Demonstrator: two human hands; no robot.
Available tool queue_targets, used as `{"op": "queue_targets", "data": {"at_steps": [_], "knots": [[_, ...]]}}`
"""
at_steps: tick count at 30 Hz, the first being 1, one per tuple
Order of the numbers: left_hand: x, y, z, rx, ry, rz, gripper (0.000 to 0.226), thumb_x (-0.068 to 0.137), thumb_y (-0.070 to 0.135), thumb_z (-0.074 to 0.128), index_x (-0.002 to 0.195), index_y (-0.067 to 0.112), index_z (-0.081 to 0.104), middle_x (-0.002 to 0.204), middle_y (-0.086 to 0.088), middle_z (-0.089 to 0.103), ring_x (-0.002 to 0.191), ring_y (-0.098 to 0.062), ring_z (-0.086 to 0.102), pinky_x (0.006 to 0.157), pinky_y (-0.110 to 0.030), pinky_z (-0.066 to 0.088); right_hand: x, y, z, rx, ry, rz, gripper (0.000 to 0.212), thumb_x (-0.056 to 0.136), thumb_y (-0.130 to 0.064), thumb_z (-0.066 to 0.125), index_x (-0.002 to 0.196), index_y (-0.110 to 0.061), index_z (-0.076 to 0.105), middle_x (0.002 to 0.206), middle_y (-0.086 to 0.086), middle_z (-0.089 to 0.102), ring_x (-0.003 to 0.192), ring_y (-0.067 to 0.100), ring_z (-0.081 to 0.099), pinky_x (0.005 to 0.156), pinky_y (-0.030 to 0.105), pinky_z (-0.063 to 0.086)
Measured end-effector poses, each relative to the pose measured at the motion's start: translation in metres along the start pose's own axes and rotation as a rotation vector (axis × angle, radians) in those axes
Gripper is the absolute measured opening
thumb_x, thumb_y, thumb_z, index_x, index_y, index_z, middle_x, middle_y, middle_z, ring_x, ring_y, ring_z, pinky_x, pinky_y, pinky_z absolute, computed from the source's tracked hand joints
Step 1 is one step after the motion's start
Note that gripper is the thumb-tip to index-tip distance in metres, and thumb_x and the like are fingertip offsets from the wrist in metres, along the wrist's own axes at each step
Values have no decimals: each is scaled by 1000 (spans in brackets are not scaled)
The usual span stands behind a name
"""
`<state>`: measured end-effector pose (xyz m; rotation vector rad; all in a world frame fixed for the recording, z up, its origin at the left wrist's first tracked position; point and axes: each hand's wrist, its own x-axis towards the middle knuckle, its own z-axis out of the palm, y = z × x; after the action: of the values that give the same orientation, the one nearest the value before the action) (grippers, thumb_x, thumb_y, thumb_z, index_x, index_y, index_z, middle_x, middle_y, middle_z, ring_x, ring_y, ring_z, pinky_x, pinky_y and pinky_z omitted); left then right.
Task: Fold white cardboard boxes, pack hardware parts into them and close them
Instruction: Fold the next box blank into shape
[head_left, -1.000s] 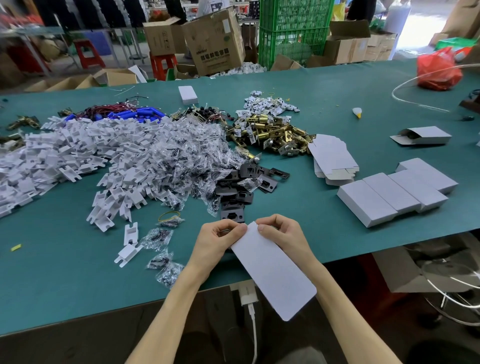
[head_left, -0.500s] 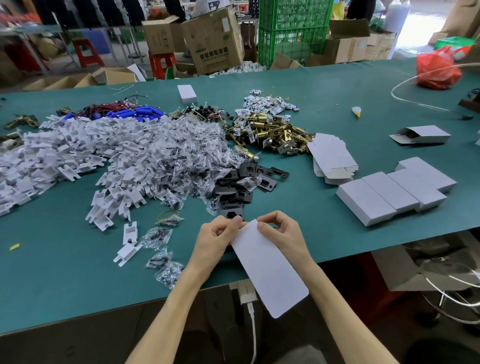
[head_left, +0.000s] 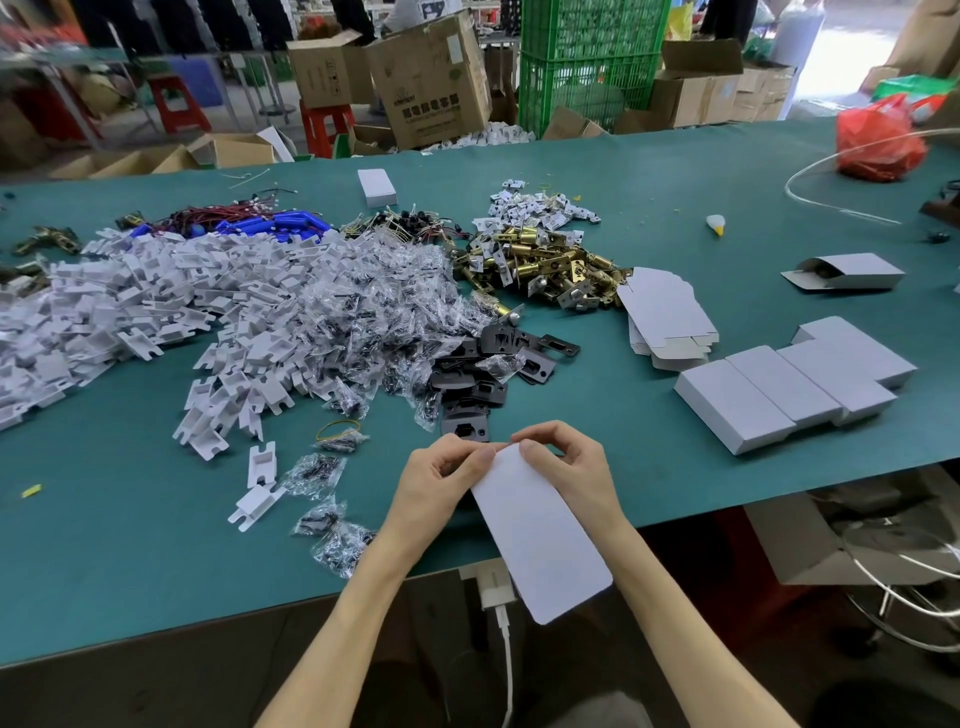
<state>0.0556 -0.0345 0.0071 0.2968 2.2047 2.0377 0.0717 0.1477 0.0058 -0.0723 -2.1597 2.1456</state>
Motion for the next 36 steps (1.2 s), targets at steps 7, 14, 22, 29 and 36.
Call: {"op": "queue_targets", "data": {"at_steps": [7, 14, 22, 29, 36], "knots": [[1, -5, -3, -102, 37, -23, 17, 99, 21, 69, 112, 18, 80, 104, -3, 80, 94, -13, 74, 79, -21, 56, 2, 4, 4, 35, 165, 8, 3, 95, -13, 68, 96, -11, 70, 89, -5, 71, 75, 5, 66, 62, 19, 52], [1, -7, -3, -139, 8, 13, 19, 102, 17, 64, 114, 16, 79, 110, -3, 79, 103, -21, 75, 85, -27, 60, 3, 8, 5, 11, 196, 3, 3, 95, -14, 67, 96, -13, 69, 90, -6, 70, 76, 3, 66, 62, 18, 52], [4, -11, 0, 147, -92, 190, 56, 91, -11, 67, 133, 25, 64, 144, 5, 58, 127, -9, 60, 93, -26, 56, 8, 7, 8, 36, 259, 95, 10, 100, -20, 60, 95, -13, 67, 93, 5, 69, 80, 15, 63, 62, 27, 48], [4, -11, 3, -49, 68, 63, 34, 83, 28, 79, 114, 14, 72, 110, -10, 76, 96, -18, 72, 80, -27, 55, 2, 0, 6, 129, -4, -18, 28, 106, -5, 44, 121, -13, 65, 108, 16, 69, 67, 34, 67, 51, 33, 56], [2, -6, 2, -121, 78, 68, 37, 85, 28, 78, 118, 12, 71, 112, -2, 78, 105, -15, 74, 85, -21, 55, -1, 6, 8, -111, 6, -115, 26, 94, -39, 64, 111, -20, 67, 100, -4, 73, 73, 10, 64, 61, 27, 53]]}}
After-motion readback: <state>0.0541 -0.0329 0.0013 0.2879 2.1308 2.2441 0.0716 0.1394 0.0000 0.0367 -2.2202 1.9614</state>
